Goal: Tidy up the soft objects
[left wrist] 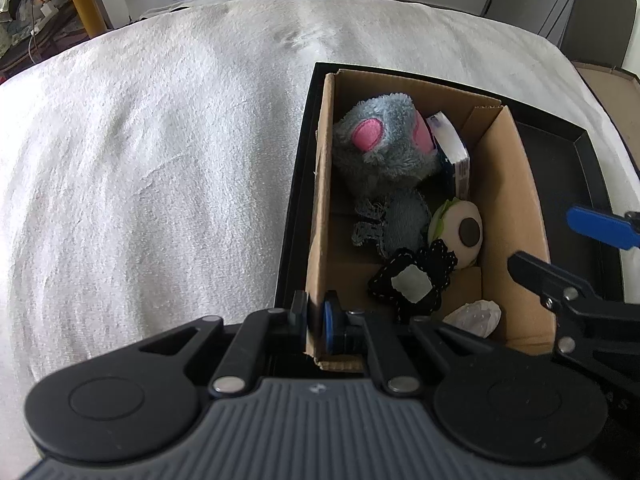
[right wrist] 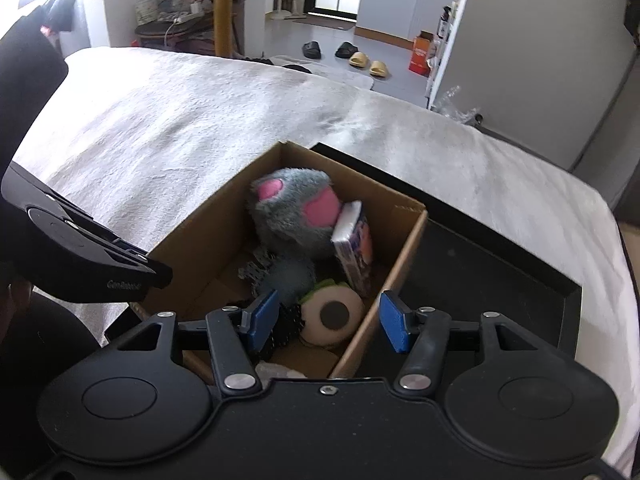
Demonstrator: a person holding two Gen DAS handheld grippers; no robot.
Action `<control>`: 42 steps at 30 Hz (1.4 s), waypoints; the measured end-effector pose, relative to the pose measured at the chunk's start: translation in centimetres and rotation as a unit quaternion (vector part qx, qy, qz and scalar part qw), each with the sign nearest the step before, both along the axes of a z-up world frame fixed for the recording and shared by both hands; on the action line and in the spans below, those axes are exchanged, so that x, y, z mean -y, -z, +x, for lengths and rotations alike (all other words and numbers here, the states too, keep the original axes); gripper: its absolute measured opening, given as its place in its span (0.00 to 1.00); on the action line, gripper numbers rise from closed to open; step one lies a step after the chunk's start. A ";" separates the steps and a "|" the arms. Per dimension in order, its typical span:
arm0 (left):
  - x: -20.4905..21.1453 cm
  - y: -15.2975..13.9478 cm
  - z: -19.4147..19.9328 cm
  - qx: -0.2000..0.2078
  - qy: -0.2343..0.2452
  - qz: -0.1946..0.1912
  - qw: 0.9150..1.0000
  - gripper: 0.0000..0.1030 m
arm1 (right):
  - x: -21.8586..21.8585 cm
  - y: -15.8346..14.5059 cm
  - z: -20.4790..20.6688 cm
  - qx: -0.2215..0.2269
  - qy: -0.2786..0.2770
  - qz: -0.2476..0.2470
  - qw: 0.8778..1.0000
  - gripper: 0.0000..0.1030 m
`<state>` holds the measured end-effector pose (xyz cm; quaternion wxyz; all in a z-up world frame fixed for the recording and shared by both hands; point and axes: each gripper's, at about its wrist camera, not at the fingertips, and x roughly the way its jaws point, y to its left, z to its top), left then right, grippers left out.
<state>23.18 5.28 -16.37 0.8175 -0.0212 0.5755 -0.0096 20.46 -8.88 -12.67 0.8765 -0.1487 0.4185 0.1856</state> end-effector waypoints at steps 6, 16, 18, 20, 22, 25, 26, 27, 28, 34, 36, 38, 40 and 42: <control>0.4 -0.2 0.0 -0.005 0.007 0.011 1.000 0.08 | 1.4 0.5 -0.4 -0.009 0.025 0.004 1.000 0.66; 1.7 -2.1 -0.7 0.013 0.004 0.055 0.998 0.34 | 6.1 0.1 -1.6 -0.012 0.097 0.048 0.994 0.94; 2.0 -2.9 -1.0 0.026 -0.001 0.055 0.998 0.47 | 6.9 -0.1 -1.8 -0.011 0.107 0.056 0.993 1.00; 2.4 -4.0 -1.4 0.046 -0.006 0.049 0.998 0.56 | 7.6 0.0 -1.7 -0.016 0.123 0.056 0.991 1.00; 2.9 -4.8 -1.7 0.064 -0.008 0.043 0.997 0.61 | 8.4 0.3 -1.6 -0.028 0.141 0.060 0.988 1.00; 4.0 -5.5 -2.1 0.078 -0.007 0.034 0.996 0.68 | 10.0 0.6 -1.8 -0.044 0.162 0.090 0.982 1.00; 4.3 -5.5 -2.2 0.080 -0.005 0.033 0.996 0.69 | 10.6 0.7 -2.0 -0.048 0.167 0.102 0.979 1.00; 4.7 -5.6 -2.4 0.081 -0.002 0.034 0.996 0.69 | 11.0 0.7 -2.1 -0.050 0.170 0.113 0.978 1.00; 5.1 -5.6 -2.6 0.081 0.001 0.034 0.996 0.69 | 11.7 0.7 -2.4 -0.052 0.176 0.128 0.975 1.00; 7.2 -6.0 -3.5 0.078 0.032 0.001 0.996 0.69 | 14.5 0.5 -3.9 -0.041 0.195 0.169 0.965 1.00; 7.7 -6.4 -3.9 0.082 0.036 0.003 0.996 0.69 | 15.3 0.3 -4.4 -0.033 0.200 0.172 0.964 1.00; 8.2 -6.7 -4.1 0.079 0.037 0.010 0.996 0.70 | 16.1 0.2 -4.8 -0.029 0.206 0.178 0.962 1.00; 8.2 -7.0 -4.2 0.075 0.037 0.008 0.997 0.70 | 16.7 0.2 -5.2 -0.029 0.211 0.180 0.960 1.00; 8.1 -7.5 -4.4 0.074 0.035 0.007 0.997 0.70 | 17.3 0.1 -5.5 -0.032 0.216 0.181 0.959 1.00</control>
